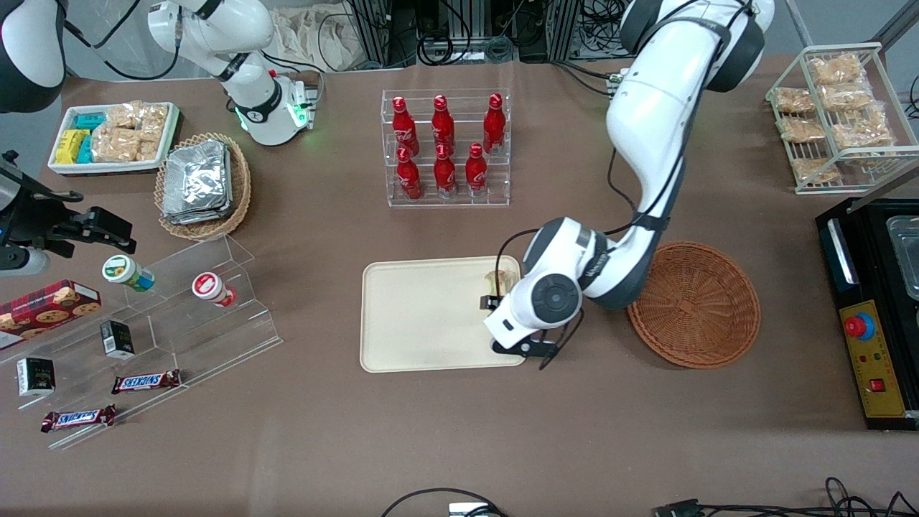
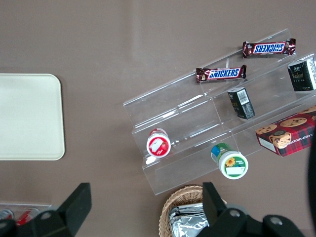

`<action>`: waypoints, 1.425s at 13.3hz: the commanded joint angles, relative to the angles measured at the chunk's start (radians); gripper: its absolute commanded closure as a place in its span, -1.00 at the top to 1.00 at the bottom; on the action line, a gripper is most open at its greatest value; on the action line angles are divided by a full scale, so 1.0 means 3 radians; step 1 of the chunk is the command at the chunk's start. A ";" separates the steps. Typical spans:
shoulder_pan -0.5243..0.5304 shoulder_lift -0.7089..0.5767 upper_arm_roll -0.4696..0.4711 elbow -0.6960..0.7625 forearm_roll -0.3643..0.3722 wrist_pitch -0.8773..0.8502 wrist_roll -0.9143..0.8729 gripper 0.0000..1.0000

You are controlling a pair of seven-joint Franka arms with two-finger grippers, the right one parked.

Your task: Place sandwich from basket to tray

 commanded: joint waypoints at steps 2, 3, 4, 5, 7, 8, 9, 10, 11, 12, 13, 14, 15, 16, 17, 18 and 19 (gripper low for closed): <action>0.0361 -0.0635 0.0002 -0.0070 -0.0035 -0.0819 0.0194 1.00; 0.0483 -0.0824 0.0007 -0.0075 0.0006 -0.1040 0.0250 1.00; 0.0647 -0.0978 0.0002 -0.0070 0.0148 -0.1224 0.0337 1.00; 0.0739 -0.1126 -0.0009 -0.0070 0.0281 -0.1444 0.0464 1.00; 0.0847 -0.1412 0.0017 -0.0060 0.0415 -0.1828 0.0664 1.00; 0.0919 -0.1555 0.0017 -0.0065 0.0471 -0.1941 0.0695 1.00; 0.0919 -0.1663 0.0022 -0.0075 0.0548 -0.2043 0.0710 1.00; 0.0924 -0.1730 0.0022 -0.0091 0.0655 -0.2176 0.0716 1.00; 0.0930 -0.1766 0.0032 -0.0106 0.0757 -0.2243 0.0726 1.00; 0.0975 -0.1782 0.0047 -0.0116 0.0788 -0.2254 0.0726 1.00; 0.1026 -0.1822 0.0048 -0.0177 0.0763 -0.2254 0.0721 1.00; 0.1098 -0.1858 0.0048 -0.0238 0.0738 -0.2239 0.0721 1.00; 0.1114 -0.1869 0.0048 -0.0274 0.0738 -0.2238 0.0721 1.00; 0.1124 -0.1899 0.0053 -0.0336 0.0733 -0.2233 0.0721 1.00; 0.1180 -0.1925 0.0048 -0.0397 0.0712 -0.2208 0.0721 1.00; 0.1205 -0.1966 0.0048 -0.0443 0.0712 -0.2167 0.0721 1.00; 0.1211 -0.1981 0.0048 -0.0479 0.0712 -0.2126 0.0721 1.00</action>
